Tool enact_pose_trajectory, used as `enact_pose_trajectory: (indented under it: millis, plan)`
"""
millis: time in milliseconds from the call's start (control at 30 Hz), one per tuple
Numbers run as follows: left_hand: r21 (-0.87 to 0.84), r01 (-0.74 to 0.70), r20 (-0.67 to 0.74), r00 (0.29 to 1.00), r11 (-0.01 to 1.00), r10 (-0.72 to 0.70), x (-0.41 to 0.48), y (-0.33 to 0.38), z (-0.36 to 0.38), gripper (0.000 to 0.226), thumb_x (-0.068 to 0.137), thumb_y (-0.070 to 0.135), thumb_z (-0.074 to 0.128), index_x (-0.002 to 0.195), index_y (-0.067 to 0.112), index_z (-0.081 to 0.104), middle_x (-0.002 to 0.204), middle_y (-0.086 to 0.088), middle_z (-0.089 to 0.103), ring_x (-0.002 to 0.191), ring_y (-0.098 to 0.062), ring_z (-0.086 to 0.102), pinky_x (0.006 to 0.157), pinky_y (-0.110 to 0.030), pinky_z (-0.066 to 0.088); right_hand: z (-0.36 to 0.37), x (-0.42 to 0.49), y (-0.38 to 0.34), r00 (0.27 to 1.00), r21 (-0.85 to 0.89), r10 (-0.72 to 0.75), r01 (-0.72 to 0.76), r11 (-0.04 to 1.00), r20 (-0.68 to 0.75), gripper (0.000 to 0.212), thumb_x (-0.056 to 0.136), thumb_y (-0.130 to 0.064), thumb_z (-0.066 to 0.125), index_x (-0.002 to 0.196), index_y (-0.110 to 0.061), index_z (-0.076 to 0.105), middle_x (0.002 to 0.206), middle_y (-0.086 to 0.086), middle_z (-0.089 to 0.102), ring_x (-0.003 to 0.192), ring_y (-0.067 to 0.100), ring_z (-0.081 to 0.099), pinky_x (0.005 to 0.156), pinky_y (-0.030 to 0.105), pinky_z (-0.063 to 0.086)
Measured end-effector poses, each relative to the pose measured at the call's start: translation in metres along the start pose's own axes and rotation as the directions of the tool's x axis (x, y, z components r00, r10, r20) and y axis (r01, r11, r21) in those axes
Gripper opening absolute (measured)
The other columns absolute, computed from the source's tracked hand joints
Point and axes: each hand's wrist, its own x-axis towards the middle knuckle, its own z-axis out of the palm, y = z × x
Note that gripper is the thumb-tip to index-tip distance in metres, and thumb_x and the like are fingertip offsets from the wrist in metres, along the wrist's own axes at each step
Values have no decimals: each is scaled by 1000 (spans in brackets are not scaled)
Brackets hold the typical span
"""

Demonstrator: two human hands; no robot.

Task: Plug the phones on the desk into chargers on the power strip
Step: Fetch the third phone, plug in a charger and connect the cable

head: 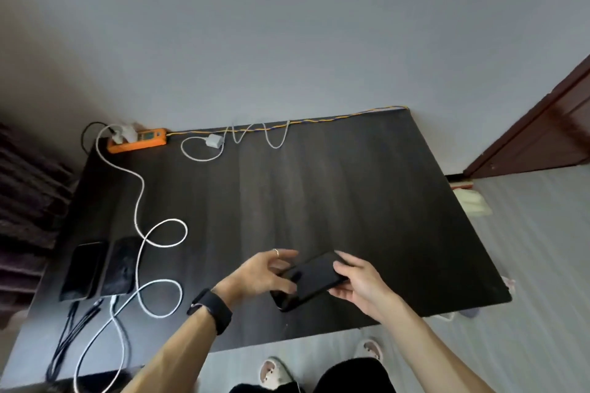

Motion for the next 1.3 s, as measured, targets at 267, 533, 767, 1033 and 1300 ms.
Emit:
enact_pose_trajectory:
  millis: [267,533,767,1033,1300]
  plan:
    - [-706,-98,-265,955,701,-132,-58,-72,-12,30,89,9,69,118,4,66,109,-19,73,94,-27,71,78,-34,58,45,-24,19,975,59,-144,136,989,166,40,96,-9,64,126,-36,65,128,4,66,111,33,69,81,39,58]
    - [-834,-288,-449,849,471,-278,-83,-99,25,22,91,-3,62,111,1,68,95,-17,74,82,-28,72,69,-36,60,92,-27,75,968,-39,-40,51,998,249,44,92,-14,71,133,-17,57,122,12,71,106,31,72,82,36,57]
    - [-771,-143,-451,811,621,-373,-84,-136,14,34,86,-1,70,118,2,60,95,-12,71,72,-24,71,67,-35,60,136,-6,96,987,-331,-30,83,940,161,58,94,-4,65,144,-20,41,111,7,70,97,25,72,73,33,61]
    - [231,359,-644,753,904,-135,-67,-205,-96,57,79,43,57,133,23,50,132,-3,51,126,-29,49,104,-36,40,192,59,102,995,-638,-70,102,763,75,56,93,-9,65,142,-27,43,109,2,72,95,18,69,82,41,62]
    - [823,313,-370,928,473,29,-55,-256,-193,80,91,60,42,157,27,10,166,1,-2,152,-21,-13,115,-62,-13,279,116,98,999,-649,-36,1,761,-40,56,97,-6,61,146,-25,41,98,-6,62,97,19,65,85,39,60]
